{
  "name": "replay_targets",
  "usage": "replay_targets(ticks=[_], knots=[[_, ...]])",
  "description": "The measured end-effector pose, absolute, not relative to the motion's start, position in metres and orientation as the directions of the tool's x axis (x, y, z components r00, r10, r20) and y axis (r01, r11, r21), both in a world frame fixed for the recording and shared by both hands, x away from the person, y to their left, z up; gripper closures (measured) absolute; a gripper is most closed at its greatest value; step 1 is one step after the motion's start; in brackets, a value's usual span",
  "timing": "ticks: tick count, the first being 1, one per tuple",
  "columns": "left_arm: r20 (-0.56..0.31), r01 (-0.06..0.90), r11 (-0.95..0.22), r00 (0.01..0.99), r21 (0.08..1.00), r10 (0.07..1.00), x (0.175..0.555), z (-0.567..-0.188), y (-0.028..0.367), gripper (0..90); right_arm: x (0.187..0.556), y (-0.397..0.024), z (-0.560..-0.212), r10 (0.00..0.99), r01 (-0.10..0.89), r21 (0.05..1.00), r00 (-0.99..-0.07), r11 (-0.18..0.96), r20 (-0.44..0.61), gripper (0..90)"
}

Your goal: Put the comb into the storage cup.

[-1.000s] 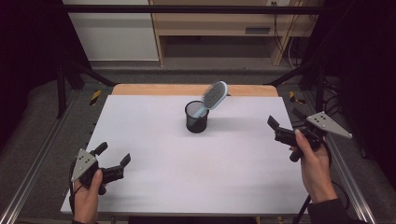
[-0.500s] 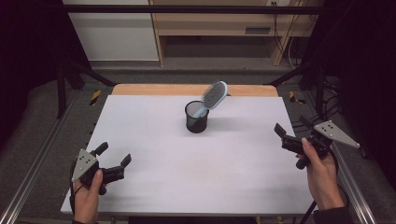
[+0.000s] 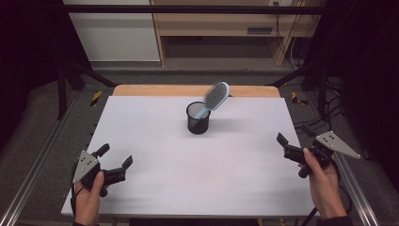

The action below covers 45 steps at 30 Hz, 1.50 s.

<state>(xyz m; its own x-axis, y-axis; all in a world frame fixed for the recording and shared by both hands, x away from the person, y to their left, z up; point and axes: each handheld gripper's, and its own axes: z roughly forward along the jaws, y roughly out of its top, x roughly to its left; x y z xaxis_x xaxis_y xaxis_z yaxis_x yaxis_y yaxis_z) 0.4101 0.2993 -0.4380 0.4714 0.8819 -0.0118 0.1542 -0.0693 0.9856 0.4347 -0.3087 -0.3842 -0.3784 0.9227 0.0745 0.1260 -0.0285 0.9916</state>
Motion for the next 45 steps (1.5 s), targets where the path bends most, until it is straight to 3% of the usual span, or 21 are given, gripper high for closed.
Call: replay_targets(ticks=[21, 45], knots=[[-0.007, 0.149, -0.072, 0.473, 0.986, 0.881, 0.41, -0.438, 0.299, 2.5, 0.42, -0.297, -0.43, 0.911, 0.166, 0.986, -0.4, -0.035, 0.099, 3.2], [-0.006, 0.125, -0.06, 0.472, 0.99, 0.882, 0.409, -0.436, 0.298, 2.3, 0.419, -0.271, -0.45, 0.877, 0.182, 0.983, -0.472, -0.007, 0.094, 3.2]])
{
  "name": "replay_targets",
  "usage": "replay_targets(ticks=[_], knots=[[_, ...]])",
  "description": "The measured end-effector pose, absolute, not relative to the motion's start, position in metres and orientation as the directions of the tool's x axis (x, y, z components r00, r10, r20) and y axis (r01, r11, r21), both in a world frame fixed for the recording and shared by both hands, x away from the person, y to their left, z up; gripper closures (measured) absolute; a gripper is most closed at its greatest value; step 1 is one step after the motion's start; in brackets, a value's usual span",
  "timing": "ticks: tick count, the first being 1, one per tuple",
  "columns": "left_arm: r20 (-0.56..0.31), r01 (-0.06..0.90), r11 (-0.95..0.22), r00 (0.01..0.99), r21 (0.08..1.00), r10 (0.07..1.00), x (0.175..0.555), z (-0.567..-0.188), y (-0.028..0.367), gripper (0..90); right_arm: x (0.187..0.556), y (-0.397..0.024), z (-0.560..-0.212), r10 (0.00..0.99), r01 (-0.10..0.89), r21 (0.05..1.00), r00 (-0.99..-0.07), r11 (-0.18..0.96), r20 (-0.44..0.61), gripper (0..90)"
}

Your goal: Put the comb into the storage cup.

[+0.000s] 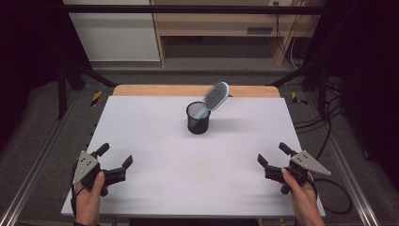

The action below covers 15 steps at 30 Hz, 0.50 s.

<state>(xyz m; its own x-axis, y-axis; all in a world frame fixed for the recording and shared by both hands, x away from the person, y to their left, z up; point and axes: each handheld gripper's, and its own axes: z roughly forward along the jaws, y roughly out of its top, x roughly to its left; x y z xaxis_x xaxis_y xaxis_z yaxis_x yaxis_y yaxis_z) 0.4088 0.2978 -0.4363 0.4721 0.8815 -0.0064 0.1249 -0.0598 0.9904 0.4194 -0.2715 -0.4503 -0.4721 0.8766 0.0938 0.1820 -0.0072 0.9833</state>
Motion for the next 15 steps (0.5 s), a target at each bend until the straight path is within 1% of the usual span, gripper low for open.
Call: replay_targets(ticks=[7, 15], knots=[[-0.033, 0.12, -0.028, 0.482, 0.992, 0.876, 0.409, -0.436, 0.298, 2.2, 0.422, -0.255, -0.454, 0.859, 0.187, 0.982, -0.505, 0.021, 0.078, 3.1], [-0.029, 0.11, -0.03, 0.492, 0.993, 0.87, 0.408, -0.435, 0.295, 2.2, 0.428, -0.243, -0.454, 0.852, 0.172, 0.985, -0.519, 0.028, 0.066, 3.0]])
